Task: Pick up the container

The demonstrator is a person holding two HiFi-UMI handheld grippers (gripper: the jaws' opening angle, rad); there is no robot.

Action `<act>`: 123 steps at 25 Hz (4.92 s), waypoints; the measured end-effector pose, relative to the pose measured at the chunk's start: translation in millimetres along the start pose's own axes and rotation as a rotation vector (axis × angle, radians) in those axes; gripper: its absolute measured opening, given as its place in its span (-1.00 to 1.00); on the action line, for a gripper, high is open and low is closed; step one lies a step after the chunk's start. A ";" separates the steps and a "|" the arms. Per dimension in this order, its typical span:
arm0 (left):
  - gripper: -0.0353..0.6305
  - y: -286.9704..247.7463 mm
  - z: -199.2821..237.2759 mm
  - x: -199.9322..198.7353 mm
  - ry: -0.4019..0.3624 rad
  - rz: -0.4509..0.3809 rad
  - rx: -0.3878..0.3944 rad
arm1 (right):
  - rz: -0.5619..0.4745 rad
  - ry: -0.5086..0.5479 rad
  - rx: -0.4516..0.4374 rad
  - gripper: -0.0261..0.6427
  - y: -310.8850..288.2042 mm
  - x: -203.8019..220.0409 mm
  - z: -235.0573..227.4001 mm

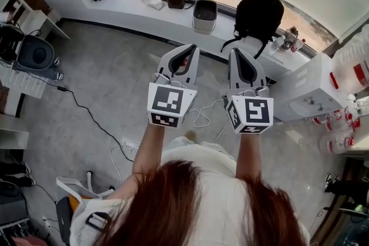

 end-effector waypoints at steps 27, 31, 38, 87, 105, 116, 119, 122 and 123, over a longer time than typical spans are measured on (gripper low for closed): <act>-0.84 -155.0 38.5 31.8 0.021 0.053 0.004 | 0.063 0.032 0.041 -0.85 -122.9 43.9 -90.1; -0.84 -193.1 37.2 32.5 0.019 0.053 -0.015 | 0.064 0.029 0.031 -0.85 -146.7 52.9 -121.1; -0.84 -255.2 33.5 35.4 0.008 0.054 -0.039 | 0.081 0.045 -0.006 -0.85 -189.0 68.4 -168.7; -0.84 -468.2 74.4 184.7 0.043 0.205 -0.092 | 0.257 0.000 -0.073 -0.84 -357.7 244.1 -289.5; -0.84 -520.8 103.3 307.9 0.030 0.303 -0.107 | 0.394 -0.031 -0.096 -0.84 -397.5 370.3 -299.8; -0.84 -541.7 111.8 398.4 0.029 0.346 -0.100 | 0.485 -0.048 -0.102 -0.84 -407.2 460.9 -294.4; -0.84 -544.6 110.8 424.9 0.014 0.365 -0.088 | 0.504 -0.051 -0.107 -0.84 -409.0 487.1 -291.2; -0.84 -547.1 107.5 452.0 0.005 0.380 -0.072 | 0.531 -0.063 -0.102 -0.84 -409.7 516.3 -289.0; -0.84 -547.8 106.8 461.0 0.002 0.385 -0.067 | 0.540 -0.068 -0.101 -0.84 -410.5 525.4 -288.2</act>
Point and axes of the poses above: the fingertips, and each gripper's own axes: y backward along the fingers, z to its left, x out of its underside, the point moved 4 cm from there along y, backward along the fingers, and after that the axes turned 14 degrees about -x, right-handed, at the moved point
